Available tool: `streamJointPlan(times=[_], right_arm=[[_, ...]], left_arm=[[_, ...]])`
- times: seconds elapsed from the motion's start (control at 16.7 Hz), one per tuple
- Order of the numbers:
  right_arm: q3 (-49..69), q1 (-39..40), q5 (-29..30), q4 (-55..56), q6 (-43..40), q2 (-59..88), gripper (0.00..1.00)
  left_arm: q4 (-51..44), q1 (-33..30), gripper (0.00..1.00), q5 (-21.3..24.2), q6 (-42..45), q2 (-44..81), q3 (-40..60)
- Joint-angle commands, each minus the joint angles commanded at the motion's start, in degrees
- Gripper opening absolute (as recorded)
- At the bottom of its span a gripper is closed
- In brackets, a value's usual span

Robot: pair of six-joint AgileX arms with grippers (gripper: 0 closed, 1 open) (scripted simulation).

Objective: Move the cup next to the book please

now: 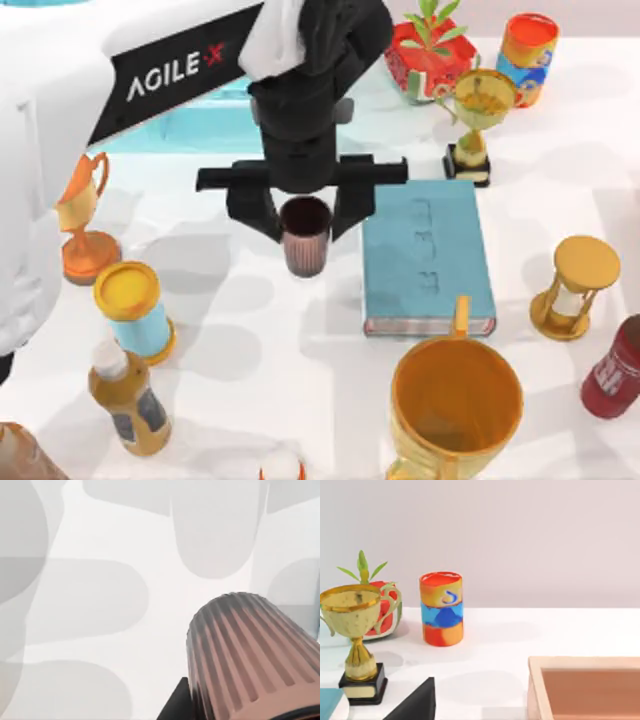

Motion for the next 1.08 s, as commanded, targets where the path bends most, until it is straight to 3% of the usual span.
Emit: streamJointPlan(times=[0.3, 1.08], right_arm=[[0.0, 0.0, 0.0, 0.0, 0.0, 0.0, 1.0], [0.0, 0.0, 0.0, 0.0, 0.0, 0.0, 1.0]], left_arm=[[0.69, 0.0, 0.0, -0.01, -0.03, -0.02, -0.69], [0.69, 0.0, 0.98, -0.01, -0.03, -0.02, -0.69]])
